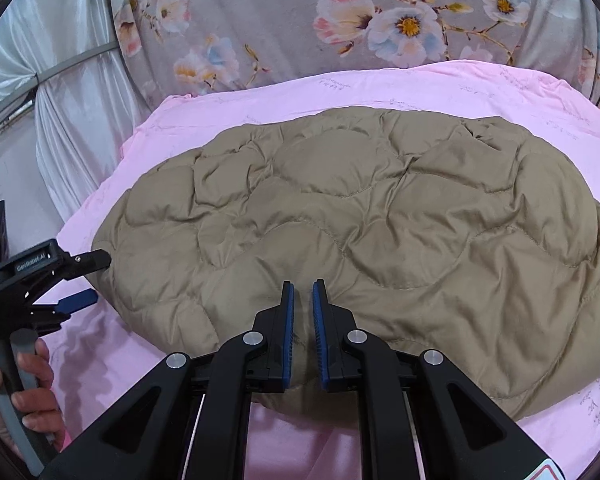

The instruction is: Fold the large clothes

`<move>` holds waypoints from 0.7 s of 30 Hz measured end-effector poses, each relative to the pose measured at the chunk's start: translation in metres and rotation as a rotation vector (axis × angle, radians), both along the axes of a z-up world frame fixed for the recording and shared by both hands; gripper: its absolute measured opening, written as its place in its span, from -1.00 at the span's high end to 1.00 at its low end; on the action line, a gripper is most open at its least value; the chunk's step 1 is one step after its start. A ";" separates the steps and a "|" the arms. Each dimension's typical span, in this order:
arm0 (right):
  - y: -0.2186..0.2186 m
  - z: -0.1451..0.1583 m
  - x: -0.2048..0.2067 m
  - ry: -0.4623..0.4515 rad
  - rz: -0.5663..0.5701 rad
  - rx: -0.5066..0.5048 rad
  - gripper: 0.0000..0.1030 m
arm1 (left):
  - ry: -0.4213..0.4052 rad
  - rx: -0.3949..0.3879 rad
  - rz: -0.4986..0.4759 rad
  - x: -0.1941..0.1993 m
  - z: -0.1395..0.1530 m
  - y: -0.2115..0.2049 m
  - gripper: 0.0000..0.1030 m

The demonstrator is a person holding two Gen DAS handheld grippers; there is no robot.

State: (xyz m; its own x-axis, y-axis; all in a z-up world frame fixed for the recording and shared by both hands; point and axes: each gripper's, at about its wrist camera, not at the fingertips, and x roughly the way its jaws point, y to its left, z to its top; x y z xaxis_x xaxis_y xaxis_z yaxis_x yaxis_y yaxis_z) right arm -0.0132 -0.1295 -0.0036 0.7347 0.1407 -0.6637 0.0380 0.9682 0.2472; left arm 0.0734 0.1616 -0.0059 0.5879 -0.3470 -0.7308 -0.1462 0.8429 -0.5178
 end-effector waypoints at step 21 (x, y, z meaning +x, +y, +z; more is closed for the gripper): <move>0.017 0.006 -0.020 0.019 0.029 -0.023 0.95 | -0.198 0.053 -0.211 0.009 0.058 -0.050 0.65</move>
